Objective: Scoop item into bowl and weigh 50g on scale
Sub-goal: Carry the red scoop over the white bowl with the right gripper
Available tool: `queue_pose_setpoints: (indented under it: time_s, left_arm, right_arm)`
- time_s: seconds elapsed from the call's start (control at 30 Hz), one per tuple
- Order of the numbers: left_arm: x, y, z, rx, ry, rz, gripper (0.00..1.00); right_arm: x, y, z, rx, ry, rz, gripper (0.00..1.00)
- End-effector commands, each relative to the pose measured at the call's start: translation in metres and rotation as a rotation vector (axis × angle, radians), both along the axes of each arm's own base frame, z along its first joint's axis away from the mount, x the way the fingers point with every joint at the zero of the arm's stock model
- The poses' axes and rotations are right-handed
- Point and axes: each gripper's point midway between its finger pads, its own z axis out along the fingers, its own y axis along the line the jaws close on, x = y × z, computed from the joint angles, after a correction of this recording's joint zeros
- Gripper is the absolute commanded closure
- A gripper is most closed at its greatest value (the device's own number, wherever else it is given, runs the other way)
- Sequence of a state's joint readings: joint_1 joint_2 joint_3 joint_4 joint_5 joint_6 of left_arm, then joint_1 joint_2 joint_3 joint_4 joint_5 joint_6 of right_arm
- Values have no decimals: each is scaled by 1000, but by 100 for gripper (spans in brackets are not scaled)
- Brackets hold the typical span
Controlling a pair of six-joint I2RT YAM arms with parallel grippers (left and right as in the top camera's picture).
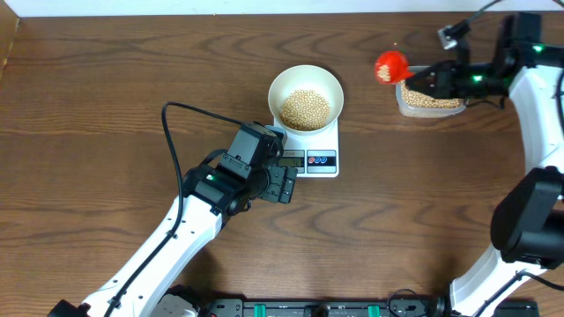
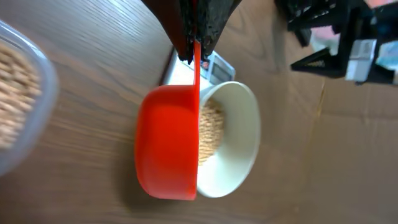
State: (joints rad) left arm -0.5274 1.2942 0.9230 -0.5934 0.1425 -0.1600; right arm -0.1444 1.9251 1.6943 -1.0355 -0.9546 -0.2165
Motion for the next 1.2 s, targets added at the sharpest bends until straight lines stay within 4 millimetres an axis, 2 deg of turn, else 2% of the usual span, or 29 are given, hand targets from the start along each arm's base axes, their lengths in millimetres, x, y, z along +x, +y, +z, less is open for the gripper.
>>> queue_pose_setpoints:
  time_s: [0.0, 0.3, 0.63, 0.87, 1.17]
  left_arm:
    - [1, 2, -2, 17, -2, 5, 12]
    - [1, 2, -2, 17, -2, 5, 12]
    - [1, 2, -2, 17, -2, 5, 12]
    - [1, 2, -2, 17, -2, 5, 12]
    - [1, 2, -2, 17, -2, 5, 12]
  right_arm:
    - [-6, 32, 17, 44, -61, 96, 99]
    - [-17, 87, 3, -68, -92, 221, 99]
    - [-25, 125, -18, -249, -106, 270, 99]
    - [-29, 139, -26, -340, -130, 295, 99]
    - [-28, 141, -39, -497, -157, 286, 99]
